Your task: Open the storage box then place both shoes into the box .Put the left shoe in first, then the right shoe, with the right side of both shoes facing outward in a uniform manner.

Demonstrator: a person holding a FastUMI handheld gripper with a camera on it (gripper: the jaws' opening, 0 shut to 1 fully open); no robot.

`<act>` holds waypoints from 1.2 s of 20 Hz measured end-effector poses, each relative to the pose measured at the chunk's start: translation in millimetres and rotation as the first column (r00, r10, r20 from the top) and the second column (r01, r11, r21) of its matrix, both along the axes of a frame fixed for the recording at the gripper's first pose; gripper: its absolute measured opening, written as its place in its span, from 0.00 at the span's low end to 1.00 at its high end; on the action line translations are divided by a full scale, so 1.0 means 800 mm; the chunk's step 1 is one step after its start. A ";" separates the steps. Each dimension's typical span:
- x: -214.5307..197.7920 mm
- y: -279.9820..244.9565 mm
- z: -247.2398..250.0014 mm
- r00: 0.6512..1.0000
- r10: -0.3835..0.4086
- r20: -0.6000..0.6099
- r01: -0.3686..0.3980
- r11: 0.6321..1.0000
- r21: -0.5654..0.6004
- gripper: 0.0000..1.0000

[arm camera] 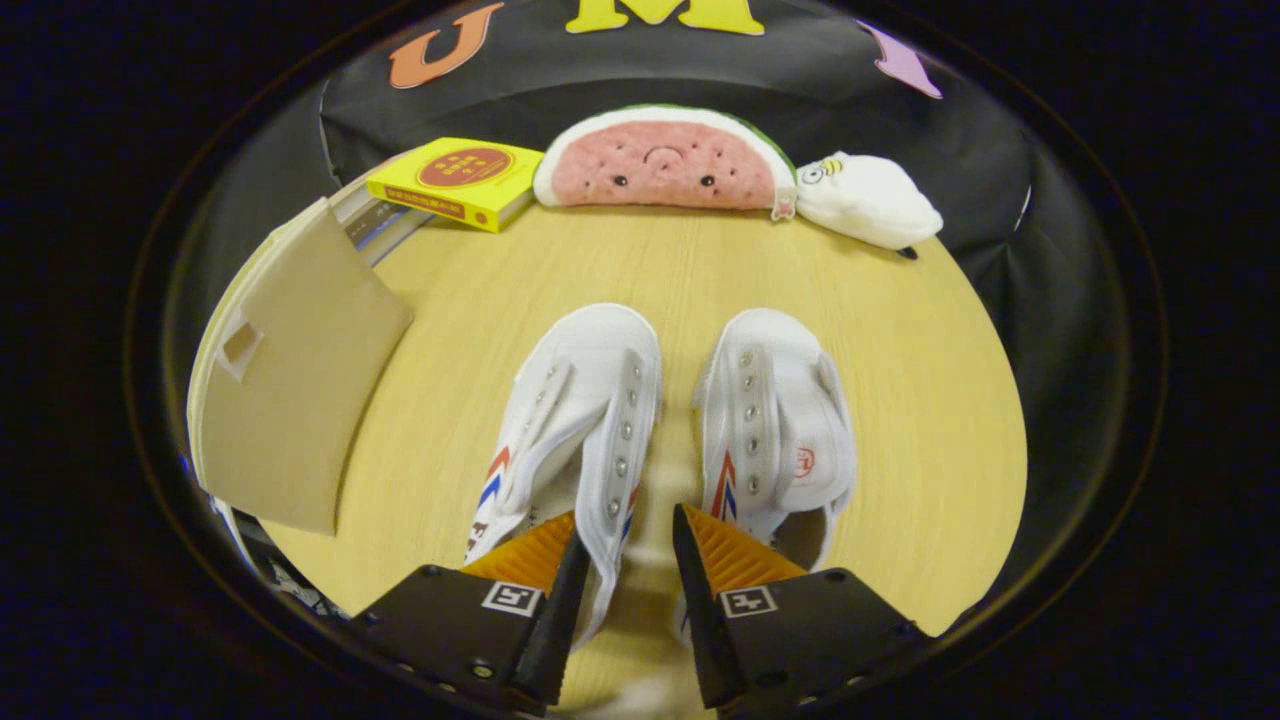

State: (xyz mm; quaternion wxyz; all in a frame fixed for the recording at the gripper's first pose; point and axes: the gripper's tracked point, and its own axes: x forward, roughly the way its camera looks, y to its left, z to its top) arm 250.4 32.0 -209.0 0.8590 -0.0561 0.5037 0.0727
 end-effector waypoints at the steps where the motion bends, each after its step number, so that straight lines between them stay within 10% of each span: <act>1: 0.002 0.006 0.002 1.000 0.004 -0.004 -0.004 1.000 0.025 0.48; 6: 0.008 0.013 0.006 0.998 -0.046 -0.052 0.052 0.991 0.125 0.00; 15: -0.040 0.030 0.068 0.992 -0.097 -0.076 0.114 0.956 0.270 0.00; 24: -0.075 0.117 0.229 0.990 -0.075 0.118 0.022 0.918 0.397 0.00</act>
